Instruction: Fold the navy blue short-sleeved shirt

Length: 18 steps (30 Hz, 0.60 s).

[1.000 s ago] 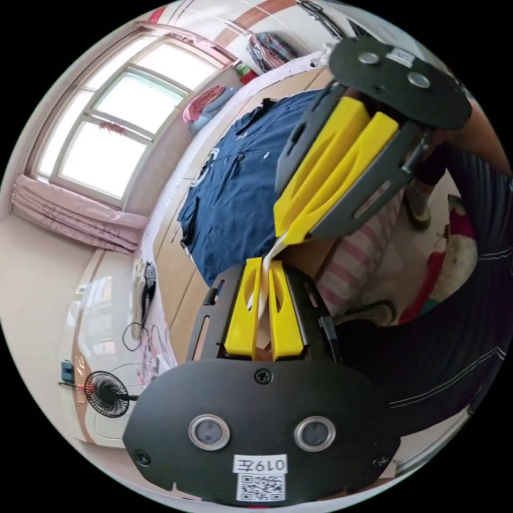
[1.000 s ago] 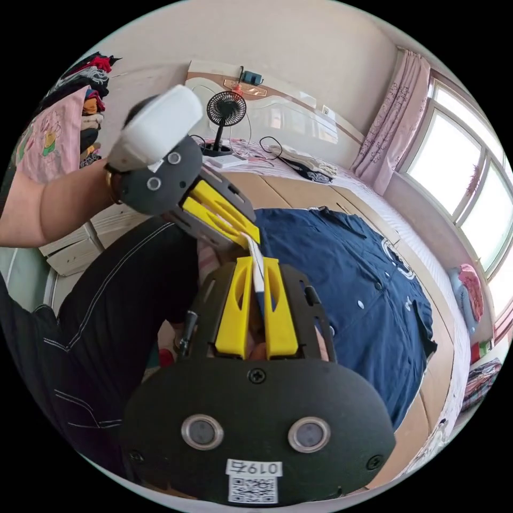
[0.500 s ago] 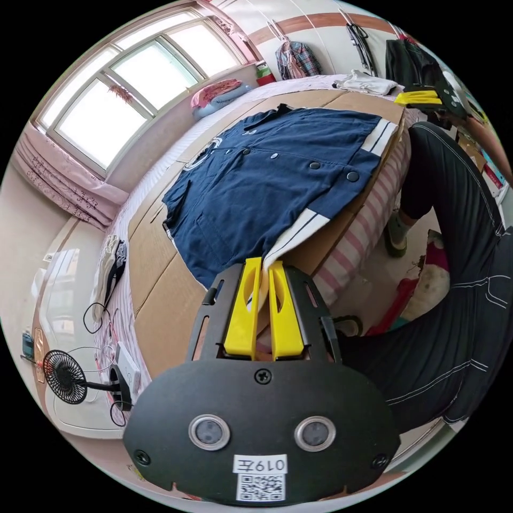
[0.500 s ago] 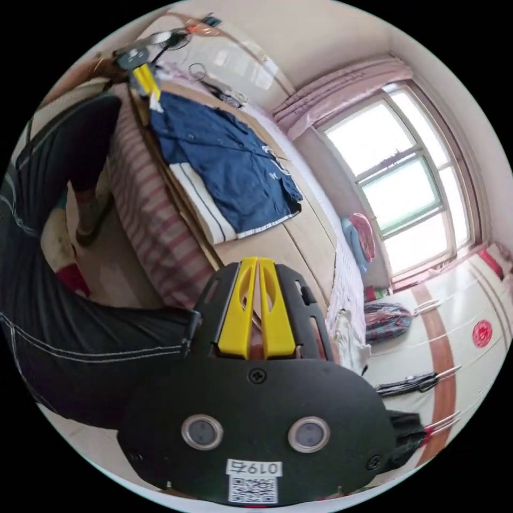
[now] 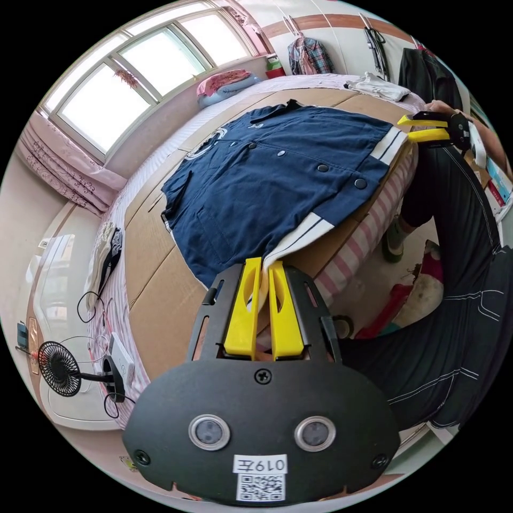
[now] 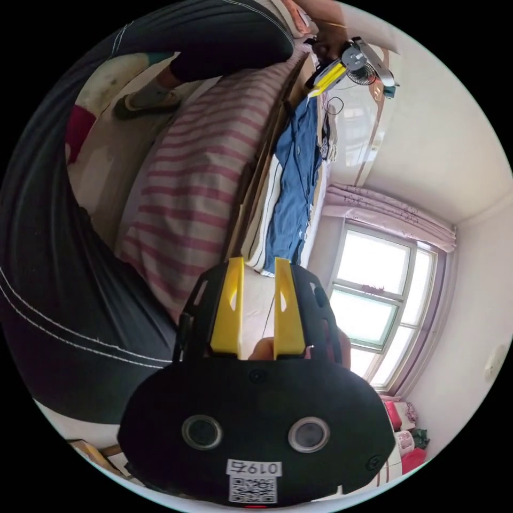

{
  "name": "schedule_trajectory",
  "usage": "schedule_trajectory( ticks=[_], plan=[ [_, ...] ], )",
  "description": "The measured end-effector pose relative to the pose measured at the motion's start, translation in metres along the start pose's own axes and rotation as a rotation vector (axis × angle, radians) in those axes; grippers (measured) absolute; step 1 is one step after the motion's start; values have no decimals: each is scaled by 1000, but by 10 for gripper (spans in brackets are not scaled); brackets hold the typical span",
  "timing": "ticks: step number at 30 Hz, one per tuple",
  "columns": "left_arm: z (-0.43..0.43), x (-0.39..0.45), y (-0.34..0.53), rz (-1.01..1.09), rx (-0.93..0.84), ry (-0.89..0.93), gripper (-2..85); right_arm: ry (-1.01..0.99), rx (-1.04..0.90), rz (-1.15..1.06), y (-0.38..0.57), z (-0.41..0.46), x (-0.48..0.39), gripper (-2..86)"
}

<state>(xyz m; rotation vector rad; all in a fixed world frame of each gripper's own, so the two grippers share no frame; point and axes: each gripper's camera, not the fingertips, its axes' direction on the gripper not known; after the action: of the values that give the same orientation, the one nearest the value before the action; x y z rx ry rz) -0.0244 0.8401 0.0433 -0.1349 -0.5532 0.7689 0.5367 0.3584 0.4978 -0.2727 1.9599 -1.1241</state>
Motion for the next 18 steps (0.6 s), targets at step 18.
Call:
schedule_trajectory(
  ticks=[18],
  plan=[
    [-33, 28, -14, 71, 14, -124, 5, -3, -56, 312, 5, 0, 37, -8]
  ],
)
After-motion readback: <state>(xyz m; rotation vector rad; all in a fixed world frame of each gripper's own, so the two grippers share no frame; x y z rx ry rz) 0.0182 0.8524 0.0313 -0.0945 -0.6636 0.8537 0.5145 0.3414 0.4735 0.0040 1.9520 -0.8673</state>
